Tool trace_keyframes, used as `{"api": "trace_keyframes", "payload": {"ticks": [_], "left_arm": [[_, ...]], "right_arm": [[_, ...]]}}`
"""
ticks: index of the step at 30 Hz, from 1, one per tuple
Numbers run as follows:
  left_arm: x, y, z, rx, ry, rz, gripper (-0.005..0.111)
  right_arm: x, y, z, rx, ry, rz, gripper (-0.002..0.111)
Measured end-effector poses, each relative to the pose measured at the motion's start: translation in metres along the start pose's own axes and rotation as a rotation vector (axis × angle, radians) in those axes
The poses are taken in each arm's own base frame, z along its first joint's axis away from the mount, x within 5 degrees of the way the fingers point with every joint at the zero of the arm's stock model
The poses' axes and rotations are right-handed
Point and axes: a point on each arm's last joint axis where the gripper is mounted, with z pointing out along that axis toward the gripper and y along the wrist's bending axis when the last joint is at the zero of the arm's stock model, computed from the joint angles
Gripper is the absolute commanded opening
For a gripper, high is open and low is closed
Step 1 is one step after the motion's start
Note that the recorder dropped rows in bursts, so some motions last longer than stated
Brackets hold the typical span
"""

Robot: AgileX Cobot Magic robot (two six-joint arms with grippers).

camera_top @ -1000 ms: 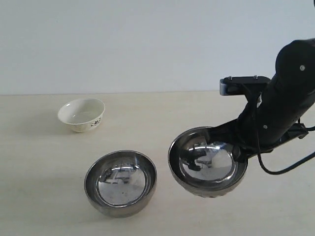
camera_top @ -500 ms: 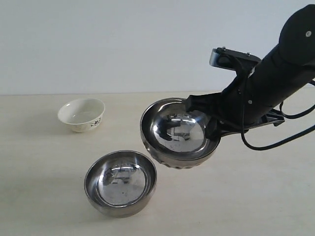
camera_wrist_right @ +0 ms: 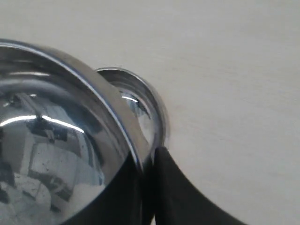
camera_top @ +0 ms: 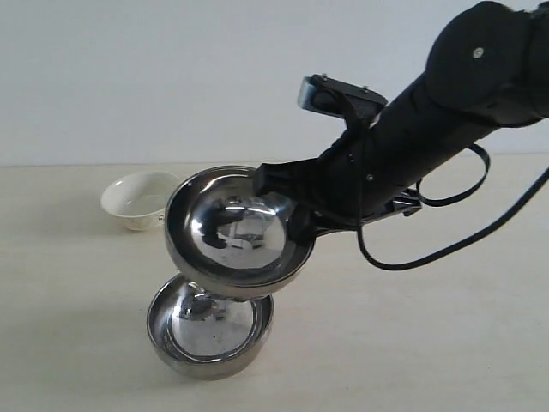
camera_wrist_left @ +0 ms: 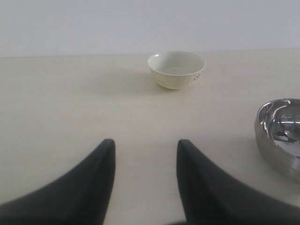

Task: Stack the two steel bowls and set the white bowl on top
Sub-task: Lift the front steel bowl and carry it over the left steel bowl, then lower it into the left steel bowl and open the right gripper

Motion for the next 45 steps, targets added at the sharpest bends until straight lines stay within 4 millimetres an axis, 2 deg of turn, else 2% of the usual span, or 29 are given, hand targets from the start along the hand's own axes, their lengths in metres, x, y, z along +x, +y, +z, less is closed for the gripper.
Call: {"api": "trace_keyframes", "payload": {"ticks": [2,6,7,15,45], "left_arm": [[0.000,0.000,0.000,0.000,0.000,0.000,0.041],[0.000,0.000,0.000,0.000,0.000,0.000,0.041],[0.000,0.000,0.000,0.000,0.000,0.000,0.041],[0.000,0.000,0.000,0.000,0.000,0.000,0.041],[0.000,0.000,0.000,0.000,0.000,0.000,0.041]], "right_arm": [[-0.003,0.009,0.008,-0.013,0.015,-0.013,0.000],[-0.004,0.013,0.028,-0.013,0.054,-0.018,0.000],[-0.002,0.011,0.040,-0.004,0.082,-0.013,0.000],[0.011,0.000,0.086,0.037,0.175,-0.001,0.000],[0.013,-0.008,0.090,0.112,0.194,-0.018,0.000]]}}
